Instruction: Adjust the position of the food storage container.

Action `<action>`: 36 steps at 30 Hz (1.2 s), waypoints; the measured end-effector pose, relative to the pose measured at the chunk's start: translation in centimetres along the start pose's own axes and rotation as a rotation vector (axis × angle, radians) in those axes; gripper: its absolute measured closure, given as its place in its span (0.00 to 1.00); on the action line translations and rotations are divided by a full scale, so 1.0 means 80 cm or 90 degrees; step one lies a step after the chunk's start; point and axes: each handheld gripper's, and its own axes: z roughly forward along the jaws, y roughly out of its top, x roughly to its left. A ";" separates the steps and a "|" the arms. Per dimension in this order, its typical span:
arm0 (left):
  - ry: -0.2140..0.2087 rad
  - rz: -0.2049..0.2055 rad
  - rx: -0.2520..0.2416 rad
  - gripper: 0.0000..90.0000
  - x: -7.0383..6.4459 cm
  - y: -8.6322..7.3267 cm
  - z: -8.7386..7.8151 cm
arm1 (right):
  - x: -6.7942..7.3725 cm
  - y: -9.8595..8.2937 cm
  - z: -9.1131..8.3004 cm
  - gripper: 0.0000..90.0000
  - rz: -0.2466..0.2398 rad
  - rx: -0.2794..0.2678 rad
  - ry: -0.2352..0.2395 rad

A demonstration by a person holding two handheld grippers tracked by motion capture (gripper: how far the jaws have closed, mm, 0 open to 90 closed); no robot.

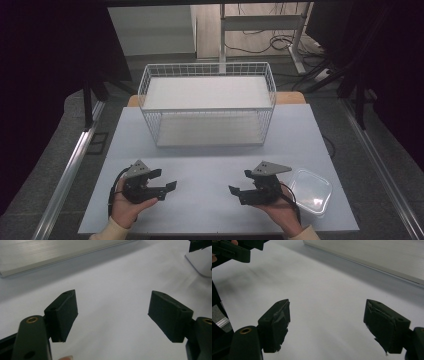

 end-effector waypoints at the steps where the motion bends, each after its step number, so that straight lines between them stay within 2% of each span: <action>1: 0.000 0.000 0.000 0.25 0.000 0.000 0.000 | 0.000 0.000 0.000 0.23 -0.001 0.001 0.000; 12: 0.000 0.015 0.003 0.25 -0.006 -0.001 0.000 | -0.001 0.001 -0.005 0.27 -0.005 0.010 -0.022; 23: -0.003 0.015 0.005 0.26 -0.002 -0.002 0.000 | -0.001 0.004 -0.006 0.31 -0.005 0.010 -0.020; 36: -0.003 0.015 0.005 0.26 -0.004 0.000 -0.001 | -0.017 0.015 -0.040 0.33 0.012 -0.013 -0.032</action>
